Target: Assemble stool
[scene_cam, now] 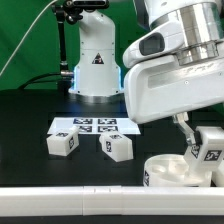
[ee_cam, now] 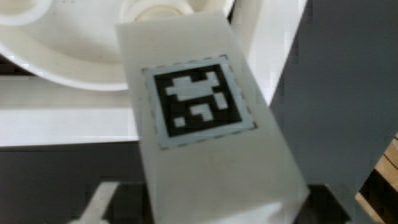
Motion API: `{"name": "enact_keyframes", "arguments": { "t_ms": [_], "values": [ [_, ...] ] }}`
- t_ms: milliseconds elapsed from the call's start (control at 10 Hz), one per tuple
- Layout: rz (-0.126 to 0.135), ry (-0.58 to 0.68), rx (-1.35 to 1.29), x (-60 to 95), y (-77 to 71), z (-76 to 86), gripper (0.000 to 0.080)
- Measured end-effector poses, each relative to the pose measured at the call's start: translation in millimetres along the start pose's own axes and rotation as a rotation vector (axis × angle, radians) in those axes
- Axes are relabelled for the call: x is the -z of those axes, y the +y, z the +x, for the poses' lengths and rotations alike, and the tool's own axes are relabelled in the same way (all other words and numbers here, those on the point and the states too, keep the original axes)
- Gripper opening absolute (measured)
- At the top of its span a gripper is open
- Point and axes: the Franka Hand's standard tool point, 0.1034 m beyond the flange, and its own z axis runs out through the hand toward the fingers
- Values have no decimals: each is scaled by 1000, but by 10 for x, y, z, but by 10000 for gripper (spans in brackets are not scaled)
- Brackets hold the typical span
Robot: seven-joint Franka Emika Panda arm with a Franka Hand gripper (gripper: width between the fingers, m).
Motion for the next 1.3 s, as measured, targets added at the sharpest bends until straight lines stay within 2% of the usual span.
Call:
{"name": "enact_keyframes", "arguments": {
  "t_ms": [500, 1000, 1300],
  "values": [
    [-2, 4, -13, 4, 11, 3, 363],
    [-36, 100, -15, 8, 28, -83, 363],
    [-38, 109, -14, 10, 29, -79, 363]
  ]
}}
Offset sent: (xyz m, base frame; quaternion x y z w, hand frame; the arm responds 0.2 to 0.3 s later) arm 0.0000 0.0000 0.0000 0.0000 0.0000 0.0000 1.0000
